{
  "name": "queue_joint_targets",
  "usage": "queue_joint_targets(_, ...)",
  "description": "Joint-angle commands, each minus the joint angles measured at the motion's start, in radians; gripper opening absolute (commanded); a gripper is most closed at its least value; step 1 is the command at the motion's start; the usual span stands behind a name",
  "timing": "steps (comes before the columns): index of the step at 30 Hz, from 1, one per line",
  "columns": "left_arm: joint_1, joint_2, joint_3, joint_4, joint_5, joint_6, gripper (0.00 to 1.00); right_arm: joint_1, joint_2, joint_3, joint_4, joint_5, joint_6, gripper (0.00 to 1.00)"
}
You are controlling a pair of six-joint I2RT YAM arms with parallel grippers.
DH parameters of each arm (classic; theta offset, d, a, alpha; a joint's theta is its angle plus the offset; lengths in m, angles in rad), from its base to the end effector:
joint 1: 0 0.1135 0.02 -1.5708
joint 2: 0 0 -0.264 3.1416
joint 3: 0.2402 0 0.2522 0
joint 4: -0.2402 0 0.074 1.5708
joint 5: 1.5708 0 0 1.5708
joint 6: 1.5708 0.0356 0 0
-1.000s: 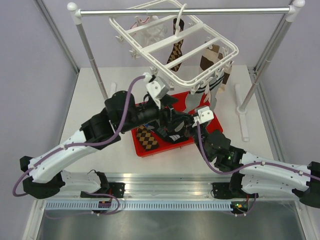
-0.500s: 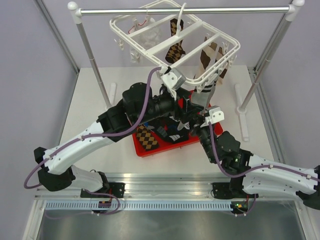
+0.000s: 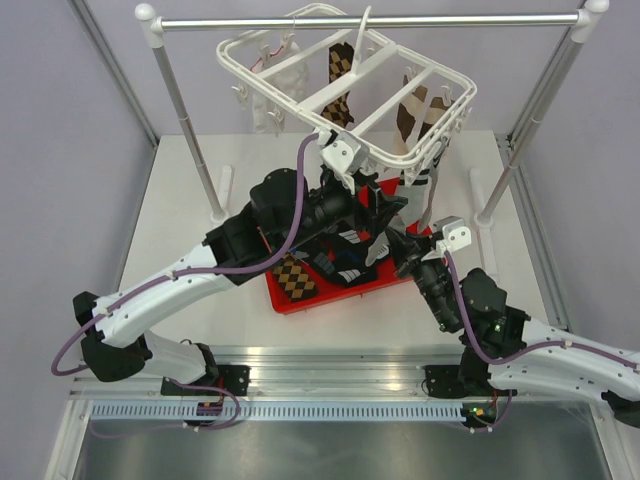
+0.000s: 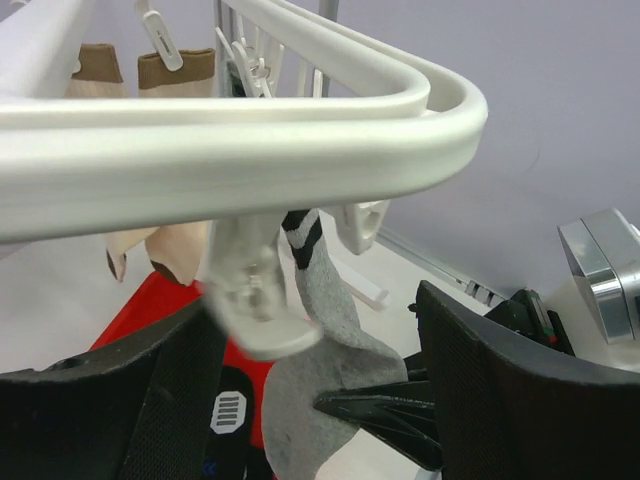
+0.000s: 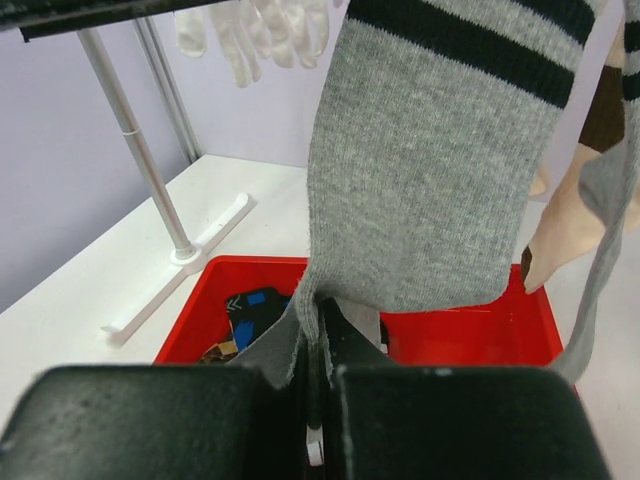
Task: Remove the socks clipped to the hanger
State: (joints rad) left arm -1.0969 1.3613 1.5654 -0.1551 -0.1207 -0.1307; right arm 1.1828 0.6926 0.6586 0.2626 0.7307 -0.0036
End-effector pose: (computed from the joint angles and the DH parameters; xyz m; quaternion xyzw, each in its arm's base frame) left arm 0.1416 -0.2668 0.4855 0.2811 0.6298 -0.3824 0.6149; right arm 0.0831 0.1406 0.3565 -0.0927 0.6380 0.2220 0.7315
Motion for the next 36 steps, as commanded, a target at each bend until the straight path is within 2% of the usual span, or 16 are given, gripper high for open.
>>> queue_joint_targets(1, 0.000, -0.001, -0.010, 0.092, 0.021, 0.037, 0.77, 0.005, -0.022, -0.007, -0.020, -0.031, 0.031, 0.01)
queue_joint_targets(7, 0.000, 0.015, -0.039, 0.150, 0.038, 0.060, 0.78, 0.005, -0.022, 0.007, -0.045, -0.068, 0.033, 0.01)
queue_joint_targets(16, 0.002, 0.055, -0.025, 0.218, -0.013, 0.106, 0.80, 0.008, 0.013, 0.021, -0.052, -0.086, 0.030, 0.01)
queue_joint_targets(22, 0.011, 0.013, -0.048, 0.259, -0.171, 0.123, 0.78, 0.009, 0.068, 0.038, -0.060, -0.051, 0.030, 0.01)
queue_joint_targets(25, 0.025, -0.022, -0.090, 0.285, -0.227, 0.114, 0.77, 0.008, 0.123, 0.065, -0.089, -0.024, 0.036, 0.17)
queue_joint_targets(26, 0.028, -0.040, -0.096, 0.288, -0.249, 0.109, 0.77, 0.008, 0.134, 0.068, -0.092, -0.014, 0.036, 0.28)
queue_joint_targets(29, 0.042, -0.065, -0.113, 0.284, -0.334, 0.092, 0.73, 0.008, 0.163, 0.072, -0.102, 0.030, 0.056, 0.50)
queue_joint_targets(31, 0.069, -0.076, -0.119, 0.272, -0.375, 0.068, 0.68, 0.008, 0.168, 0.069, -0.109, 0.032, 0.068, 0.55)
queue_joint_targets(32, 0.081, -0.085, -0.119, 0.250, -0.398, 0.036, 0.62, 0.008, 0.165, 0.067, -0.114, 0.024, 0.071, 0.59)
queue_joint_targets(36, 0.152, -0.114, -0.130, 0.210, -0.439, -0.013, 0.55, 0.008, 0.131, 0.059, -0.135, -0.017, 0.079, 0.66)
